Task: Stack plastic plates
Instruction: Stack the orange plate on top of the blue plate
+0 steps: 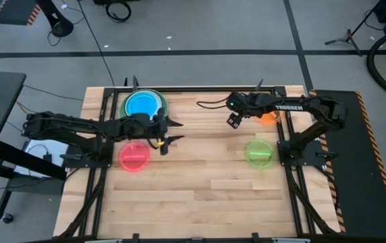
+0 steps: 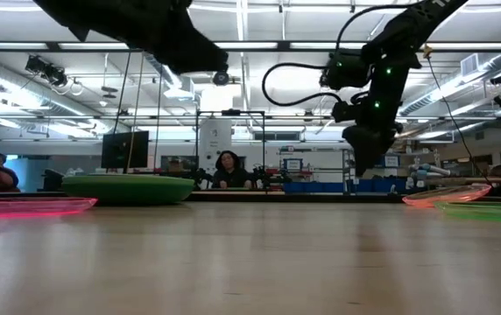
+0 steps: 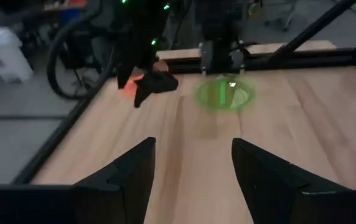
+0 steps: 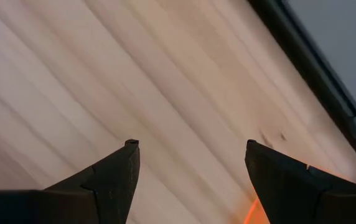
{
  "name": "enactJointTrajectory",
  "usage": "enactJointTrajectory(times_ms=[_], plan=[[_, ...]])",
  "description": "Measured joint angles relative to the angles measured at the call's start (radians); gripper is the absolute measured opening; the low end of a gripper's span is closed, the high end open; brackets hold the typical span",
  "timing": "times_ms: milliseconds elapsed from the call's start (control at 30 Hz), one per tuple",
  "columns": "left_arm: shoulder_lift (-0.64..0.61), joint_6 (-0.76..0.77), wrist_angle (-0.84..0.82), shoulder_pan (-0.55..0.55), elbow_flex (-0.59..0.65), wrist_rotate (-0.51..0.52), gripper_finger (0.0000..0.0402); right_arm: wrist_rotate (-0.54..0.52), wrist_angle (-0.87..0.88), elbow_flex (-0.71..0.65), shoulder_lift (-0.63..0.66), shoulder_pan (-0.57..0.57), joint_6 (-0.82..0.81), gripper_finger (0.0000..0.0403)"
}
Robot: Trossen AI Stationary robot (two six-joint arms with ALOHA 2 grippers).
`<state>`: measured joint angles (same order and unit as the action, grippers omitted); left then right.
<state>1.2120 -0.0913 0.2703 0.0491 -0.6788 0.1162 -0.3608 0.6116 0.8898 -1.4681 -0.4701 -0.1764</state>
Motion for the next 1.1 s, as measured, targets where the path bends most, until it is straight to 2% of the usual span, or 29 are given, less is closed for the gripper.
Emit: enactJointTrajectory(times_ms=[167, 400, 500, 633, 767, 967, 1100], plan=[[-0.001, 0.034, 0.034, -0.066, 0.000, 0.017, 0.0204, -0.038, -0.104, 0.000, 0.000, 0.064, -0.030, 0.0297], [-0.001, 0.112, 0.030, -0.191, 0.000, 0.187, 0.0189, -0.051, -0.169, 0.000, 0.000, 0.122, -0.007, 0.0297], [-0.001, 0.132, 0.045, -0.247, 0.000, 0.224, 0.0187, -0.124, -0.171, 0.000, 0.001, 0.148, -0.006, 0.0297], [-0.001, 0.134, 0.046, -0.302, 0.000, 0.229, 0.0187, -0.165, -0.211, -0.001, 0.033, 0.215, 0.018, 0.0297], [-0.001, 0.139, 0.067, -0.332, 0.000, 0.229, 0.0187, -0.152, -0.241, -0.001, 0.088, 0.260, 0.053, 0.0297], [-0.001, 0.195, 0.056, -0.338, 0.000, 0.247, 0.0187, -0.111, -0.189, -0.016, 0.130, 0.266, 0.075, 0.0297], [-0.001, 0.229, -0.009, -0.361, 0.000, 0.150, 0.0187, -0.110, -0.200, -0.086, 0.134, 0.266, 0.061, 0.0297]])
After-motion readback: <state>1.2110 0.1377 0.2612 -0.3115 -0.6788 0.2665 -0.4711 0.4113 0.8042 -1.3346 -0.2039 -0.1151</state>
